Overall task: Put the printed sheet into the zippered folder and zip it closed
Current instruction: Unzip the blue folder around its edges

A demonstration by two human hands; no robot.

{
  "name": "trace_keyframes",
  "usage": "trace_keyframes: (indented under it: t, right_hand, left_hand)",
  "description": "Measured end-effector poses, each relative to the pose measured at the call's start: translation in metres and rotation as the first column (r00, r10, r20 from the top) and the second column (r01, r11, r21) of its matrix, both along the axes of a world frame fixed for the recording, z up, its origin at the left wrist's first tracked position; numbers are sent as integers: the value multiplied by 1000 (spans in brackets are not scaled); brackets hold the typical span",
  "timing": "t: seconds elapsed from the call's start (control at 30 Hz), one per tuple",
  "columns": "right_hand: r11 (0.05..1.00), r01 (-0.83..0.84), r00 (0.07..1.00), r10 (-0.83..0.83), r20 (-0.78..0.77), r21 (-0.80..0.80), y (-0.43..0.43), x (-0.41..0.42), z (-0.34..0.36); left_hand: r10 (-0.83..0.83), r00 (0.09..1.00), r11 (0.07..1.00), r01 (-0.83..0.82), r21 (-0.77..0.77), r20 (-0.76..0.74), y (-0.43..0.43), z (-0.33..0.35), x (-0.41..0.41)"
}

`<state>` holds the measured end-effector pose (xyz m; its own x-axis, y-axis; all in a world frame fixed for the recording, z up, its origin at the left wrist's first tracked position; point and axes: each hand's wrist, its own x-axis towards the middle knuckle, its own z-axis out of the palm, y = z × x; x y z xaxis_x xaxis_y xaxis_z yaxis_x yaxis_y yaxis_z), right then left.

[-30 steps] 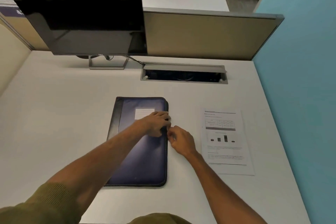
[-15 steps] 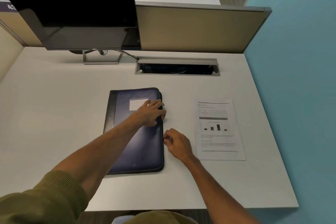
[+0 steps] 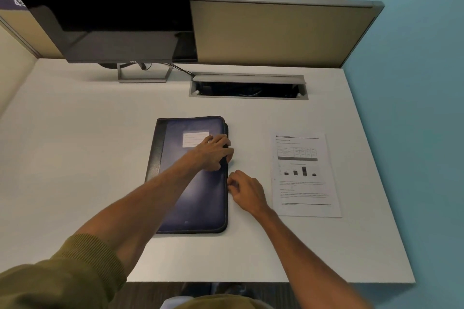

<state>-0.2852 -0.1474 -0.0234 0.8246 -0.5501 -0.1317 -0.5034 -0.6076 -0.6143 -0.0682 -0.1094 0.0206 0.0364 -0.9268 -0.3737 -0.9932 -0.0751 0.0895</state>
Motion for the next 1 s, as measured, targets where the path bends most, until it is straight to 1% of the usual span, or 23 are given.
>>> trace_keyframes:
  t: [0.13,0.23,0.37,0.47,0.57,0.63,0.73,0.87,1.0]
  right_hand:
    - [1000,21,1000,-21,-15,22,8,-8,-1]
    - [999,-32,999,33,-24,12,15,-22,-1]
    - [994,-105,993,107,-43,36,24,-52,0]
    - [997,-67,997,69,-34,37,30,-63,0]
    - [1000,-4,1000,4,-15,20,34,-62,0]
    - [1000,21,1000,-21,-7,3,38,-60,0]
    - [999,45,999,-45,-5,-15,40,-60,-2]
    - [997,78,997,-77,15,-25,44,-62,-4]
    - [990,138,990,-138,21,-17,55,-66,-4]
  left_hand:
    - [29,999,999,-29,-20,15,0,-2,-1]
    - [80,997,996,-79,-33,24,-2,0,1]
    - [161,986,987,-160,-28,47,-4,6,1]
    - [229,973,972,-227,-54,37,-1,2,-10]
    - [294,955,951,-297,-86,-40,12,-7,-31]
    - [265,959,957,-275,-89,-103,29,-12,-48]
    - [138,978,988,-147,-53,-155,60,-18,-71]
    - [41,991,999,-45,-25,-126,83,-12,-86]
    - [-6,997,1000,5,-19,-75,89,-3,-92]
